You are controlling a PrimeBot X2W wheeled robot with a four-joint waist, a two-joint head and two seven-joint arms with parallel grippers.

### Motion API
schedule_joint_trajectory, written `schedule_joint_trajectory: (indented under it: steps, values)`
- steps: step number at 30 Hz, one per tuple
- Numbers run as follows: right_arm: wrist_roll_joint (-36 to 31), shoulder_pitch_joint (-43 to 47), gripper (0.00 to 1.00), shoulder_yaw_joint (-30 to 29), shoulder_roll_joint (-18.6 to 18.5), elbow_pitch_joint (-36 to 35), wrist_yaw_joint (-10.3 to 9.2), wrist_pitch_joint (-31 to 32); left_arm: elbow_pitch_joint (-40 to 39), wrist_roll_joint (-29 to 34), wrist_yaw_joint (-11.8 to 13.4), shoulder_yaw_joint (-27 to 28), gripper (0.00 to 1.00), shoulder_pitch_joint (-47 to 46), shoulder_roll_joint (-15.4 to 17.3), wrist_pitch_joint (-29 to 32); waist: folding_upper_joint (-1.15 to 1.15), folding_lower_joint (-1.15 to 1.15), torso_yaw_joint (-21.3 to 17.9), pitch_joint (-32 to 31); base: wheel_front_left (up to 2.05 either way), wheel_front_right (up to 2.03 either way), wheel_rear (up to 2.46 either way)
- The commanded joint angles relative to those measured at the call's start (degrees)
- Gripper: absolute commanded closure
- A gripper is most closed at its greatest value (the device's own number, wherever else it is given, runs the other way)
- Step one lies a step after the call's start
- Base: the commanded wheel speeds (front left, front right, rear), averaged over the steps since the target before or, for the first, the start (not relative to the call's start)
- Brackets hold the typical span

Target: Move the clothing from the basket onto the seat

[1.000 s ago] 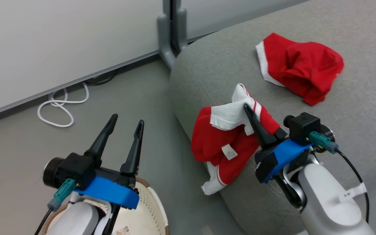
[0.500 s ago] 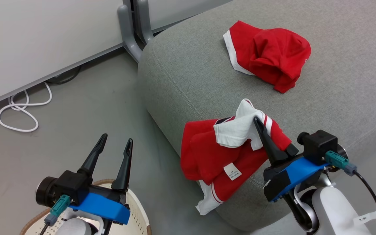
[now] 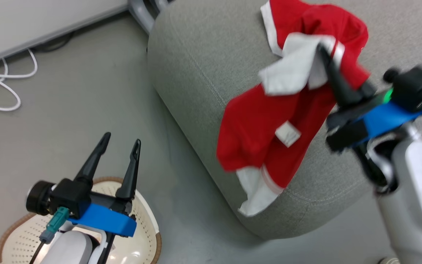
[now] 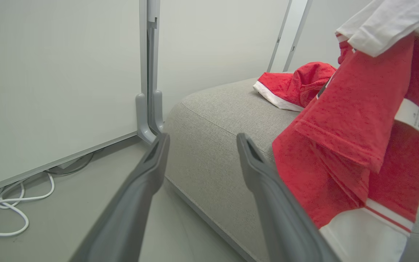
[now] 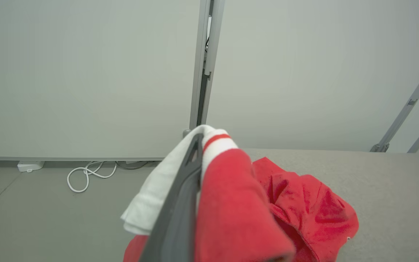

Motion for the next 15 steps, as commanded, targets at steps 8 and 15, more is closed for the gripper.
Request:
schedule_joint_trajectory:
  steps: [8,15]
  values:
    - [6.7,-18.3,1.00,-8.3,-7.2,-2.7,0.00,5.3,-4.0,2.6,0.1,0.9,0.00,-5.6,3.6,1.5,-0.01,0.00,1.3,11.5,0.00,0.00,0.00]
    - [9.1,-31.9,1.00,-18.3,-13.5,4.9,0.01,3.5,-10.7,4.6,-0.2,1.0,0.00,-8.9,7.3,5.8,-0.01,0.00,2.2,20.0,0.00,0.00,0.00]
